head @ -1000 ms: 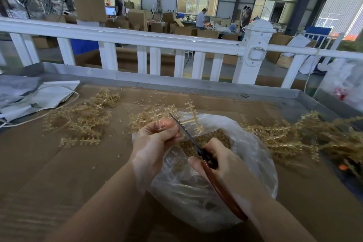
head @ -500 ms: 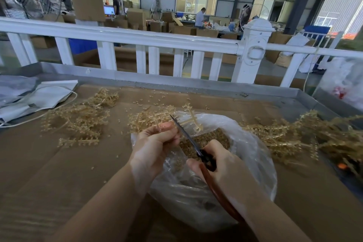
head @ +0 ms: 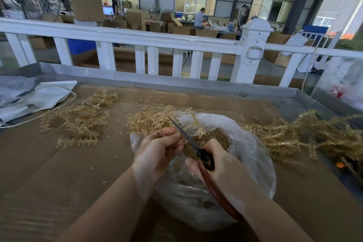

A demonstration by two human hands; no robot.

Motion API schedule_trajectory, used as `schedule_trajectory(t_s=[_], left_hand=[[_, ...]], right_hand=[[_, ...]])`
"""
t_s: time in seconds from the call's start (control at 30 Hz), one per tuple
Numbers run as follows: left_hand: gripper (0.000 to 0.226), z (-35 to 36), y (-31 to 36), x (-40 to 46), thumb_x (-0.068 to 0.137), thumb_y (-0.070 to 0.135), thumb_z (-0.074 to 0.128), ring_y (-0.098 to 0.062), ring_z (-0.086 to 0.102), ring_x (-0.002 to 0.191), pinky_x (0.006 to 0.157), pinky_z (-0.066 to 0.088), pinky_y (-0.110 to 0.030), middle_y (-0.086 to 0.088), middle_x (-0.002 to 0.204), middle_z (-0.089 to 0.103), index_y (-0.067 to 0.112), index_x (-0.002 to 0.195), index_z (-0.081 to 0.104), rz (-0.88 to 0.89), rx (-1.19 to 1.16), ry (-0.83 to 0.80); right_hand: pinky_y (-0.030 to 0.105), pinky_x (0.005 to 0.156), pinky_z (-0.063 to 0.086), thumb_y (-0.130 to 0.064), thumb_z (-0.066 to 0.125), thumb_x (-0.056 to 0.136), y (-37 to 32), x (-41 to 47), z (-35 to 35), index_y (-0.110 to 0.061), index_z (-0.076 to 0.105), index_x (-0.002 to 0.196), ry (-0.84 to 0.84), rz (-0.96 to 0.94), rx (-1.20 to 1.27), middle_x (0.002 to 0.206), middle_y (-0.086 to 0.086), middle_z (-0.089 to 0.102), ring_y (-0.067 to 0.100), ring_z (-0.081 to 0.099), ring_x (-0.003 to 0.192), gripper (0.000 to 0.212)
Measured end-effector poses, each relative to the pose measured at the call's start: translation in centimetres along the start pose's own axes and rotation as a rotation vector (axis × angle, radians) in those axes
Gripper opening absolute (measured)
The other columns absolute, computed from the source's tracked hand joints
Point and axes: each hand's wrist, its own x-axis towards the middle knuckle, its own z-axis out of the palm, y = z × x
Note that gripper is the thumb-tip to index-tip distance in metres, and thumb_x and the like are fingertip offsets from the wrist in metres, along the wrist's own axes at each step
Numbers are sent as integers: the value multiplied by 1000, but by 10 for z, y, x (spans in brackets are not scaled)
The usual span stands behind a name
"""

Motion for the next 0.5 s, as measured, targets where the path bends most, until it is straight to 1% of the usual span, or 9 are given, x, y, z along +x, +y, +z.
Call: schedule_trajectory(t_s=[0.23,0.33,0.37,0.5], left_hand=[[17,0,-2,-3,79,-14,57,-14,65,52,52,56,-21,-8,59,67,3,83,59,17,30,-14],[17,-1,-2,-3,80,-14,57,-14,65,51,52,56,-20,-9,58,66,2,84,59,12,34,-18],[17,0,-1,-3,79,-14,57,-14,65,51,52,55,-20,-9,58,66,2,84,59,8,33,-18],[17,1,-1,-2,80,-15,56,-14,65,50,49,55,-20,-8,56,65,1,81,59,-19,13,-13]], right_hand=[[9,57,38,-60,55,84,-1,2,0,-32,36,78,-22,1,2,63,-10,52,-9,52,64,35],[13,54,37,-60,56,84,-2,3,0,-33,35,77,-13,10,-16,64,-10,51,-1,51,58,35],[13,54,37,-61,56,83,-2,3,0,-33,35,76,-2,13,-28,64,-10,51,-1,49,57,35],[6,59,38,-57,57,84,0,3,0,-32,34,74,14,-10,-50,60,-11,50,-8,50,56,35]])
